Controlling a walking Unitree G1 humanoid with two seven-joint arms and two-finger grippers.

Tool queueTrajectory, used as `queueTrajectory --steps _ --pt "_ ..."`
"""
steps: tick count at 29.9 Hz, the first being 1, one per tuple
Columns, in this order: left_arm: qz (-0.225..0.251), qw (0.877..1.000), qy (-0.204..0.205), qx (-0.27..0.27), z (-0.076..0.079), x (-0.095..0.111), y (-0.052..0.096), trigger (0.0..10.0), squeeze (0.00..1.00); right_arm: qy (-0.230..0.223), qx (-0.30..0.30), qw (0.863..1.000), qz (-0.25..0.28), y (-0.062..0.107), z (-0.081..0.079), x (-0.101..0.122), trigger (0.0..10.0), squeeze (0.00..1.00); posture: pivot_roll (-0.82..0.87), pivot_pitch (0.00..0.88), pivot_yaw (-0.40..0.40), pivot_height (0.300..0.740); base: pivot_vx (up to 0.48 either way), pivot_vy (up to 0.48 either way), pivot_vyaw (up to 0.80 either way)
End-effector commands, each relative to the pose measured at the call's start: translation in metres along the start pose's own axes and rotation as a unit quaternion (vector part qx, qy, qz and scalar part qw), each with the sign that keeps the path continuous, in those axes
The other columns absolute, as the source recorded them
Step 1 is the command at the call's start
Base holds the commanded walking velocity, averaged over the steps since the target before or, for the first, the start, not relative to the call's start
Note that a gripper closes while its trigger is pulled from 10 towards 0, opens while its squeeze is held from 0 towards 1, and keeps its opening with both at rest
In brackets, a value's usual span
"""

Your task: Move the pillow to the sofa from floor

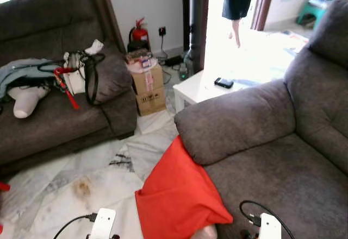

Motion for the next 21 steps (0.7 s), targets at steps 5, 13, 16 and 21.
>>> queueTrajectory --steps 5,13,16,21 --pt "-0.004 1.0 0.004 0.009 -0.007 -0.0034 0.0008 10.0 0.0 0.008 0.012 1.0 0.0 -0.0005 -0.0064 -0.0007 10.0 0.0 -0.08 0.0 0.068 0.74 0.0 0.0 0.61" --pt "-0.004 1.0 0.004 0.008 -0.0073 -0.0038 0.0009 10.0 0.0 -0.001 0.013 1.0 -0.002 -0.0003 -0.007 -0.0019 10.0 0.0 -0.08 0.0 0.071 0.74 0.0 0.0 0.26" --pt "-0.003 1.0 0.007 0.008 -0.0074 -0.0038 0.0009 10.0 0.0 -0.005 0.012 1.0 -0.002 -0.0003 -0.007 -0.0022 10.0 0.0 -0.08 0.0 0.071 0.74 0.0 0.0 0.0" --pt "-0.003 1.0 0.012 0.007 -0.0076 -0.0039 0.001 10.0 0.0 -0.006 0.012 1.0 -0.003 -0.0003 -0.0075 -0.0025 10.0 0.0 -0.08 0.0 0.071 0.74 0.0 0.0 0.0"
Point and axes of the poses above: a point about 5 cm out from each wrist's last joint towards the gripper, its own y axis pointing back from the gripper into the wrist, its own x axis along the axis of the wrist's last joint, z = x × y, the point moved 1 cm from there along -y, pointing out of the wrist towards the gripper, and after that the axes turned 4 degrees about -y, right-handed, at the moved point
